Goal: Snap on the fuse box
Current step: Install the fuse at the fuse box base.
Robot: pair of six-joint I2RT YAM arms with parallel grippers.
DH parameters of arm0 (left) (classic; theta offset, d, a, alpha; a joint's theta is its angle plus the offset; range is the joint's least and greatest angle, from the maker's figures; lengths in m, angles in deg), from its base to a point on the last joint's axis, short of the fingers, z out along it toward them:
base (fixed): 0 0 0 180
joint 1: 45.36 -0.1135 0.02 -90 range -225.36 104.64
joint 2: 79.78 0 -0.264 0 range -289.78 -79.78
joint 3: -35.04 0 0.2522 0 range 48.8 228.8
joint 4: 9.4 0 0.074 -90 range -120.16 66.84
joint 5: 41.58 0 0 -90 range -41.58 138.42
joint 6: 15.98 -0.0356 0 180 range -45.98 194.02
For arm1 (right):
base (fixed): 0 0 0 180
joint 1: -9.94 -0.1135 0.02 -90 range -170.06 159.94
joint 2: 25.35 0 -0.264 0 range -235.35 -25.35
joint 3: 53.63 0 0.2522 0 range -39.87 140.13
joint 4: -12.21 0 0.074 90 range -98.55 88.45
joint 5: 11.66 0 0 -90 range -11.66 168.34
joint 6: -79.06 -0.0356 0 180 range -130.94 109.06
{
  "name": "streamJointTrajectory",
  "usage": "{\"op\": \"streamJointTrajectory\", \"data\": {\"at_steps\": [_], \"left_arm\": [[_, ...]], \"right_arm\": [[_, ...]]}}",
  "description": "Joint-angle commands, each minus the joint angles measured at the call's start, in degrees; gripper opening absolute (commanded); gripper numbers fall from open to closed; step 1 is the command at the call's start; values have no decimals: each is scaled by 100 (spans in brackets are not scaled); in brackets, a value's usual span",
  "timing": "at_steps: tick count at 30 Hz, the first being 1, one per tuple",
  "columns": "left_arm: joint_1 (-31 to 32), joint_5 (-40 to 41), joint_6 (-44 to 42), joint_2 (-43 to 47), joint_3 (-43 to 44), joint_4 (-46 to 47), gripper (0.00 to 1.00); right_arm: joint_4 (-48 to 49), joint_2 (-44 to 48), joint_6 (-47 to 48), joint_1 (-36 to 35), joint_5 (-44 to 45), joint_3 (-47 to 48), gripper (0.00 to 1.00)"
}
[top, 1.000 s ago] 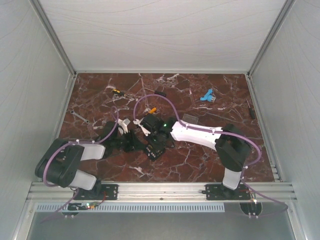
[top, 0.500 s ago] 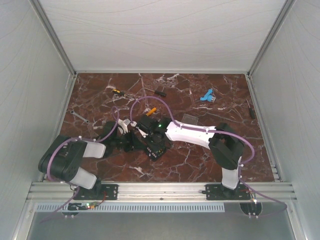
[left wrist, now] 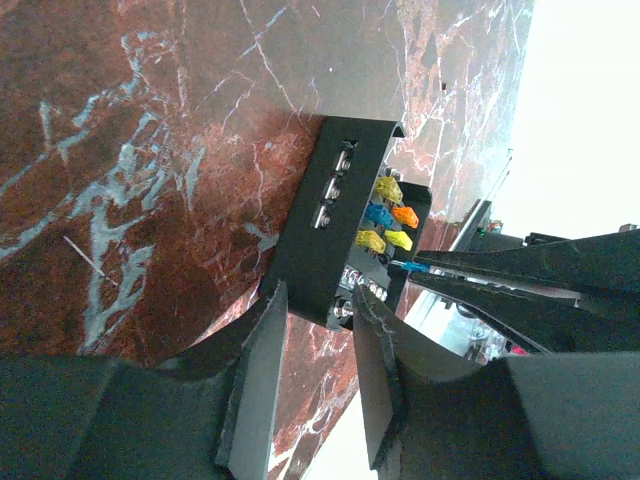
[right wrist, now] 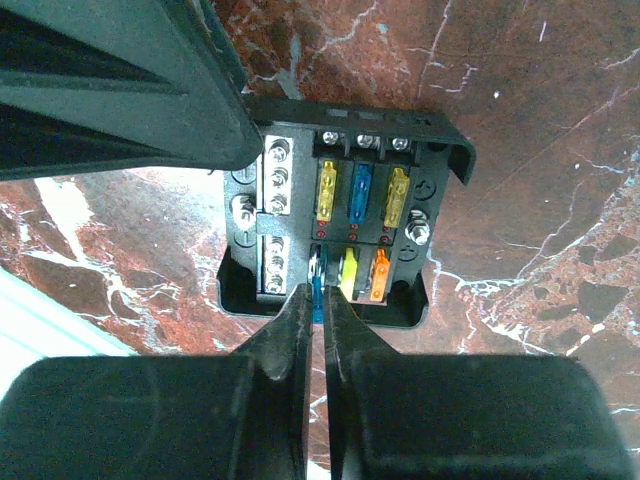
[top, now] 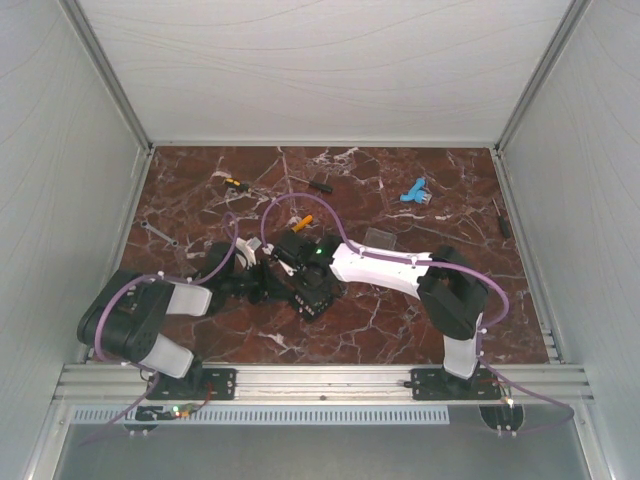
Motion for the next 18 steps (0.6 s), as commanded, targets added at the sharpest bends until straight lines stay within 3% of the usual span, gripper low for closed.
{"op": "streamJointTrajectory", "data": {"at_steps": [1, 18], "left_arm": [[-42, -184, 43, -61, 36, 397, 33], [-68, -312, 152, -246, 14, 578, 35]], "right_arm": [[-17, -127, 97, -66, 29, 109, 0], [78, -338, 75, -166, 97, 174, 0]]}}
